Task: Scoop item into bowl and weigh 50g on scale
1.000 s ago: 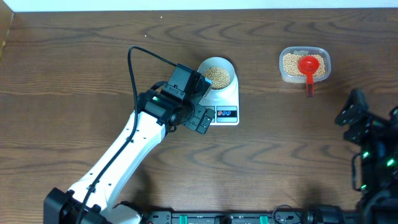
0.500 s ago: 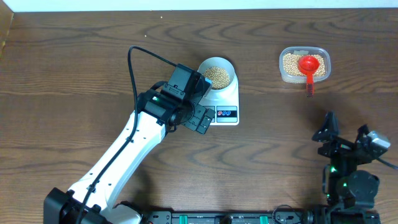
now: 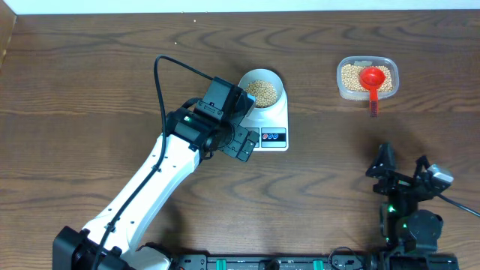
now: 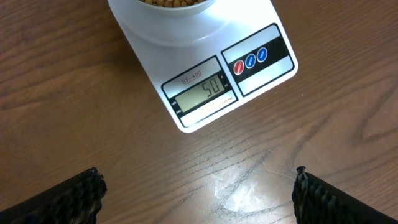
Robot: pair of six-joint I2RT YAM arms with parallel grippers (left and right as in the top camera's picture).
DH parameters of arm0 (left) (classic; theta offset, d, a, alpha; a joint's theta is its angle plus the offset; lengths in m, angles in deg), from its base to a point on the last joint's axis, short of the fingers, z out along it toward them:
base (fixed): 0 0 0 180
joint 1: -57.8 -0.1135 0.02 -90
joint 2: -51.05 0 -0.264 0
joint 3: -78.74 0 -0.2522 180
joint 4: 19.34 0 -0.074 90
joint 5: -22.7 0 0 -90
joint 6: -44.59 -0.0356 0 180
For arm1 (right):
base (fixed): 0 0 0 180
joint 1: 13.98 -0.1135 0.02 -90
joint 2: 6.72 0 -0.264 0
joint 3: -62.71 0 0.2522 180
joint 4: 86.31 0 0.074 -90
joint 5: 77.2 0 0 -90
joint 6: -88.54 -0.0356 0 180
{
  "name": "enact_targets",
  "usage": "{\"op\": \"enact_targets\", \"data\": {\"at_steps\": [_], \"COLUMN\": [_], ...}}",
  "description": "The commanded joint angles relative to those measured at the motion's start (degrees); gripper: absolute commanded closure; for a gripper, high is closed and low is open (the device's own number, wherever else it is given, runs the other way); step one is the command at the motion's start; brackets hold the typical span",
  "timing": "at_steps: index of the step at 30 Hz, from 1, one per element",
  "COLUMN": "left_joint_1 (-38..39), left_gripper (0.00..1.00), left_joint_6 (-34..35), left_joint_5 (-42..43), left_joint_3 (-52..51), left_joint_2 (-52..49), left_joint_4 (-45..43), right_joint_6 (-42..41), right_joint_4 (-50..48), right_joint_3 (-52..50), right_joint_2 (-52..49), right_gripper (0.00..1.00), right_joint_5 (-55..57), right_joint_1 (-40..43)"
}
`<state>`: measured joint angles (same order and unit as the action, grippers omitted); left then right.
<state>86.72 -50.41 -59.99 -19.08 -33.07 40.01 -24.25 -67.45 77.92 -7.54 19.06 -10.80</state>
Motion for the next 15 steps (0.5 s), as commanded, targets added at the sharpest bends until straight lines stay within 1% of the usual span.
{"op": "enact_targets", "data": {"at_steps": [1, 3, 15], "left_joint_1": [-0.31, -0.31, -0.31], "left_gripper": [0.02, 0.02, 0.02], "left_joint_6": [-0.96, -0.96, -0.96], "left_joint_5": [-0.5, -0.5, -0.5], "left_joint_3": [0.2, 0.2, 0.2], "left_joint_2": [0.31, 0.31, 0.31], "left_joint_4": [0.04, 0.04, 0.04], "right_joint_6": [2.95, 4.17, 4.2], "right_joint_4": [-0.28, -0.55, -1.25], "right_joint_3": [-0.81, -0.87, -1.16], "right_joint_2": [0.55, 0.55, 0.55], "right_gripper": [0.01, 0.01, 0.01], "right_joint_5": [-2.84, -2.8, -2.8], "right_joint_1": [-0.28, -0.28, -0.15]}}
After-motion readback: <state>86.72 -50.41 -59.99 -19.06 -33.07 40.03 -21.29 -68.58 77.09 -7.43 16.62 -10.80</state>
